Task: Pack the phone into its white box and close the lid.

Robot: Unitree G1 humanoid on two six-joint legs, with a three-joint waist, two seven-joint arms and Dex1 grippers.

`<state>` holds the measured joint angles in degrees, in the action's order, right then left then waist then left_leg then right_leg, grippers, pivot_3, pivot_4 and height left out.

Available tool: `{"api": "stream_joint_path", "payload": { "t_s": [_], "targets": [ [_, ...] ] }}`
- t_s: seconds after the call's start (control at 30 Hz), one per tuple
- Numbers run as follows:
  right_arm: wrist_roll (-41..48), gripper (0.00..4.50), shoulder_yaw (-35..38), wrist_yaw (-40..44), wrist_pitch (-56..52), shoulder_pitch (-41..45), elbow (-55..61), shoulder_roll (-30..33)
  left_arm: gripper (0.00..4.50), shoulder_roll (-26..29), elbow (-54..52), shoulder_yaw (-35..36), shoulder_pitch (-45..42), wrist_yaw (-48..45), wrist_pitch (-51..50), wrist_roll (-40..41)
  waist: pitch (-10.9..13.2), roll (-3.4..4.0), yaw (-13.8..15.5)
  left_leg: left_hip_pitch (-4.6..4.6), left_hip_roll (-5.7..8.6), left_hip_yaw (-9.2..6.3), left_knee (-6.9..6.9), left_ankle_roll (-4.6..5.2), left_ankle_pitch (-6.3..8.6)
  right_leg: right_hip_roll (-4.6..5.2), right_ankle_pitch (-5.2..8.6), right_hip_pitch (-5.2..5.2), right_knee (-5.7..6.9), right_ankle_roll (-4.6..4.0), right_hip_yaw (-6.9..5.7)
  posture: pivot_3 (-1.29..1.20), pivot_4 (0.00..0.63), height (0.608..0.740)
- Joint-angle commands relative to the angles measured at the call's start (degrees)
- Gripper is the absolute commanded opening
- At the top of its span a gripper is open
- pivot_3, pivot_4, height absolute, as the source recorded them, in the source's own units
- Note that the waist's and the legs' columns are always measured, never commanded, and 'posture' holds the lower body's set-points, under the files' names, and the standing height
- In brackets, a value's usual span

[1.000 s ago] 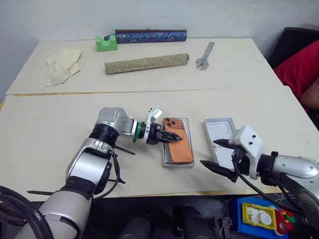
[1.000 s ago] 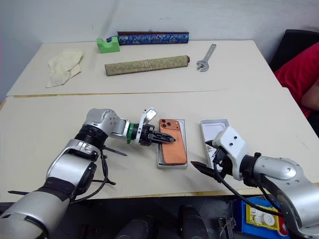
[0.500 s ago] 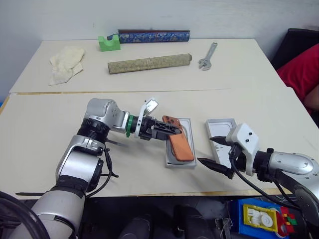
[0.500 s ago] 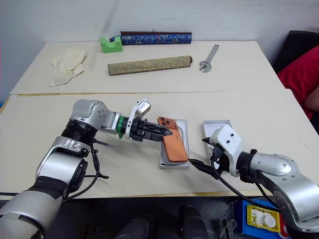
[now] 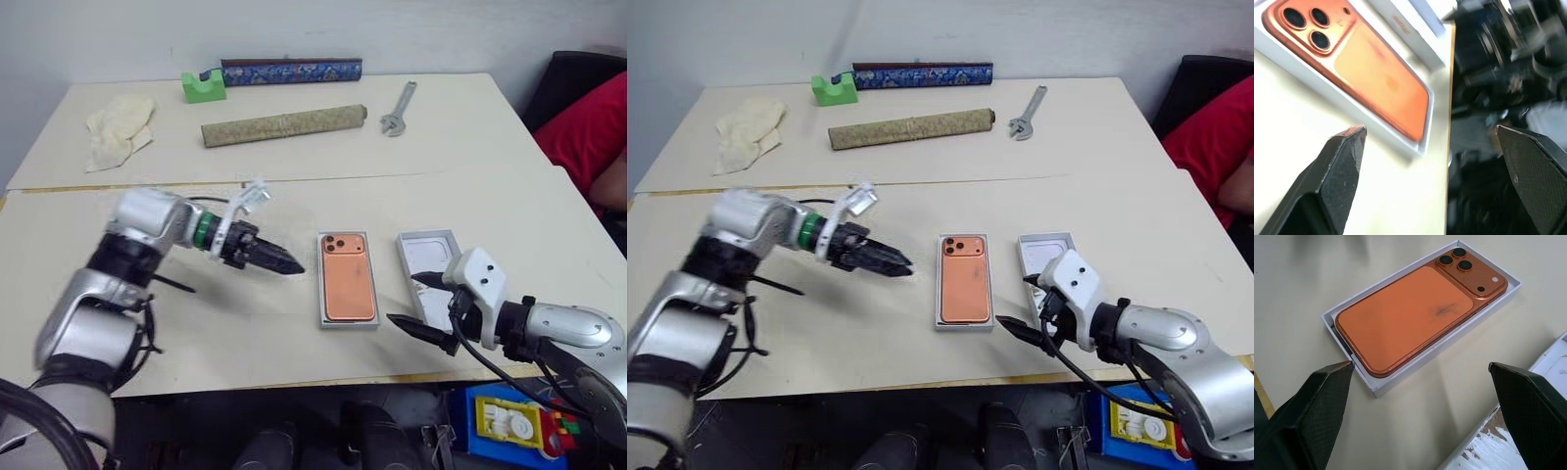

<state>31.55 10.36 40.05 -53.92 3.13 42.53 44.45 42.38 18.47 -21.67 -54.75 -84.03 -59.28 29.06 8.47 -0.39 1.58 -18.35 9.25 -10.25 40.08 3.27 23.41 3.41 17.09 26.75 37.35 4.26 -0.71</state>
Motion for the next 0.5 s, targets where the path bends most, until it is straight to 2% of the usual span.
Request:
{"api": "stream_joint_path", "payload": {
  "t_s": [0.03, 0.1, 0.23, 0.33, 0.43, 0.5],
  "targets": [
    [-0.3, 4.5, 2.2, -5.4, -3.3, 0.9, 0.3, -0.9, 4.46, 1.1, -8.3, 9.4, 4.6, 0.4, 12.9, 1.1, 0.0, 0.0, 0.3, -0.04, 0.0, -0.06, 0.03, 0.0, 0.0, 0.01, -0.01, 0.0, -0.01, -0.01, -0.06, 0.0, 0.15, 0.74],
    [-1.6, 4.5, 2.0, -11.1, -7.4, 1.9, -0.2, -3.0, 4.46, 0.4, -11.9, 14.5, 8.7, 2.0, 23.2, 0.3, 0.0, -0.02, 0.3, -0.04, 0.0, -0.05, 0.08, 0.0, 0.0, 0.03, -0.01, -0.03, -0.02, -0.02, -0.12, 0.0, 0.15, 0.74],
    [-4.8, 4.5, 0.8, -19.5, -10.4, 3.3, -2.1, -8.0, 4.46, -2.2, -17.0, 19.3, 14.1, 6.3, 32.6, -0.6, 0.0, -0.02, 0.7, -0.03, 0.0, 0.01, 0.1, -0.01, 0.01, 0.07, -0.01, -0.08, -0.04, -0.02, -0.21, 0.0, 0.15, 0.74],
    [-6.4, 3.91, 0.6, -23.0, -11.4, 3.8, -4.3, -10.8, 4.5, -2.5, -19.4, 19.5, 16.7, 7.4, 35.8, -1.6, 0.0, -0.01, 0.8, 0.0, 0.0, 0.08, 0.09, -0.01, 0.01, 0.08, -0.01, -0.08, -0.01, -0.02, -0.18, 0.0, 0.15, 0.74],
    [-6.3, 2.91, -0.6, -24.1, -12.8, 3.7, -5.4, -13.1, 4.5, -3.1, -20.7, 20.1, 17.5, 8.2, 37.2, -1.3, 0.0, -0.01, 0.8, 0.0, 0.0, 0.09, 0.07, 0.0, 0.0, 0.07, -0.01, -0.08, -0.01, -0.02, -0.19, 0.0, 0.15, 0.74],
    [-6.4, 2.07, -1.6, -24.8, -13.3, 3.6, -6.2, -14.7, 4.5, -2.9, -20.9, 20.0, 17.3, 8.8, 36.3, -1.0, 0.0, -0.01, 0.7, 0.03, 0.0, 0.08, 0.08, 0.0, 0.01, 0.07, -0.01, -0.1, 0.0, -0.02, -0.18, 0.0, 0.15, 0.74]
  ]
}}
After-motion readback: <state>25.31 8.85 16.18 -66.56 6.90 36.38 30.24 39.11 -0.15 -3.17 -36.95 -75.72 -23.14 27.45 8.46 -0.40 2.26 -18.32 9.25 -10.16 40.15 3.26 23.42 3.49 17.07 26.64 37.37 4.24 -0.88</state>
